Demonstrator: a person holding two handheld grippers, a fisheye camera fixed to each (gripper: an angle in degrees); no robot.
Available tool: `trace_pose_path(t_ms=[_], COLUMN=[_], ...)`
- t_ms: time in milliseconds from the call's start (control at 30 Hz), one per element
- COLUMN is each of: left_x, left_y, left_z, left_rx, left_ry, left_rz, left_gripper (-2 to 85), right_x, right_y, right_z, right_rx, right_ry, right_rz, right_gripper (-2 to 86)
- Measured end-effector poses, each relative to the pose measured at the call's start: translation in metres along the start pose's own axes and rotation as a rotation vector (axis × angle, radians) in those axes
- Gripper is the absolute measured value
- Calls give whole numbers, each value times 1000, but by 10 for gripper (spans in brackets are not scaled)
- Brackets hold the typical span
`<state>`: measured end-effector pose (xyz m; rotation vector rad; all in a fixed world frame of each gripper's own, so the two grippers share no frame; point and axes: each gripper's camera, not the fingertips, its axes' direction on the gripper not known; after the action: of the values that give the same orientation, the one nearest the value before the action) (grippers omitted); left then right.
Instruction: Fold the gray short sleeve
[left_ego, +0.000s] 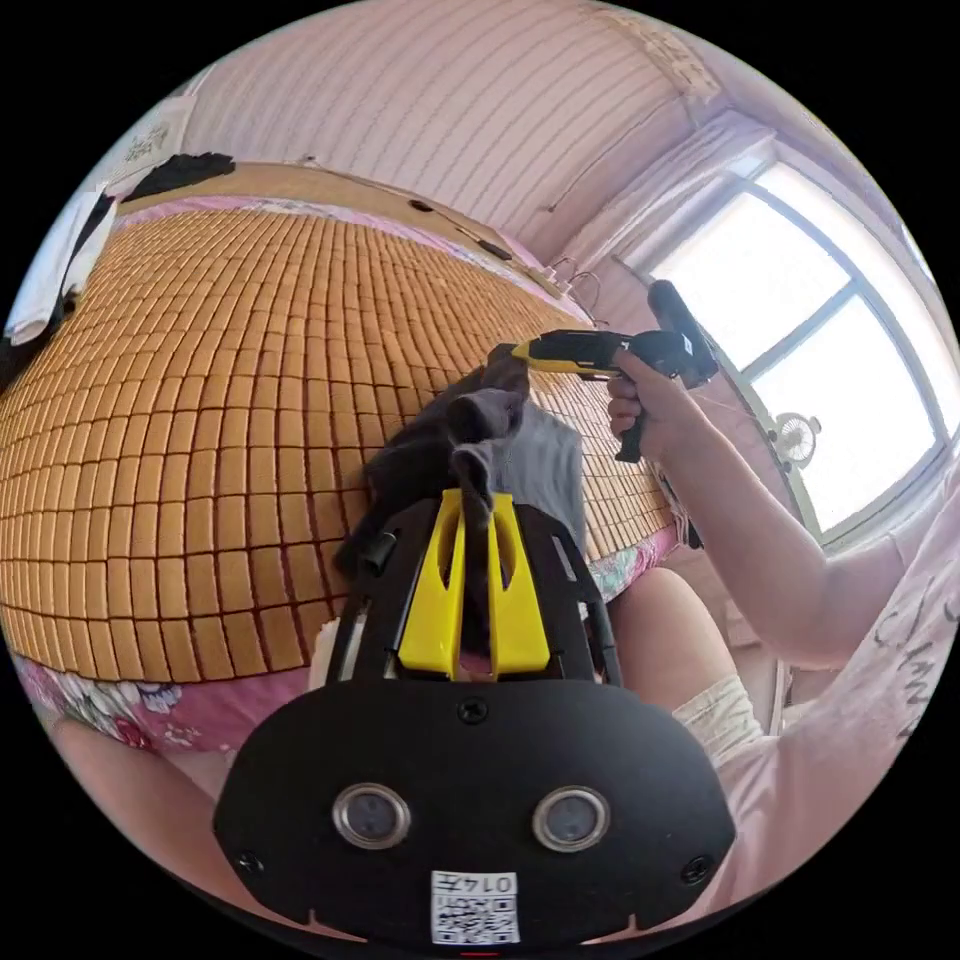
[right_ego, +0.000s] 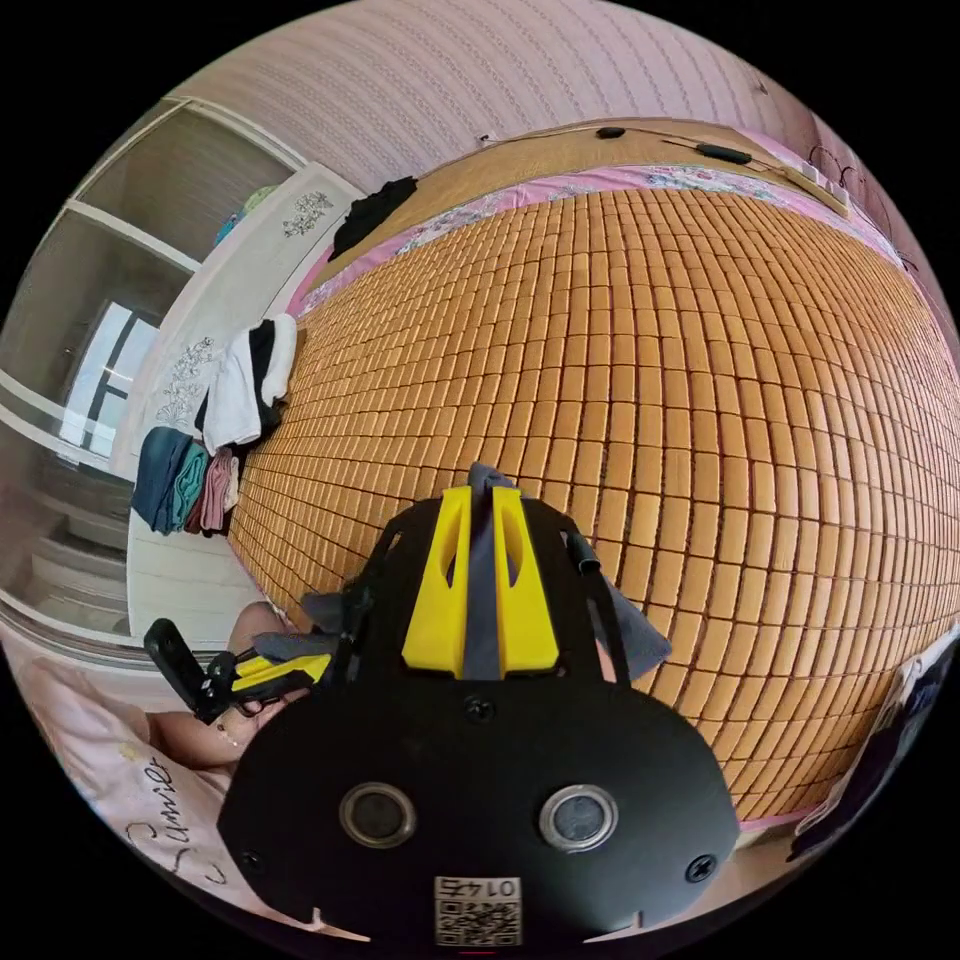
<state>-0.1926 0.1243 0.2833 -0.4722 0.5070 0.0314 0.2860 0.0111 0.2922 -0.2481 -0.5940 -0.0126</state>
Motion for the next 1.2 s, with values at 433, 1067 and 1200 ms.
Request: trace_pose_path(t_ms=[433, 1067, 1200], left_x=[-41, -1, 31], left_y=[8, 18, 19], left_z=[-14, -12, -32], left_rx=[-120, -33, 5], left_ry=[-100, -121, -68], left_rz=[-116, 89, 236], left_gripper=[84, -9, -10], right_x=[-44, -85, -83], right_y=[-11, 72, 122], right_z=[37, -27, -82], right_rx=[-72, 199, 321], right_ry=[164, 59, 79], right_rz=[-257, -342, -302], right_gripper=[143, 40, 39])
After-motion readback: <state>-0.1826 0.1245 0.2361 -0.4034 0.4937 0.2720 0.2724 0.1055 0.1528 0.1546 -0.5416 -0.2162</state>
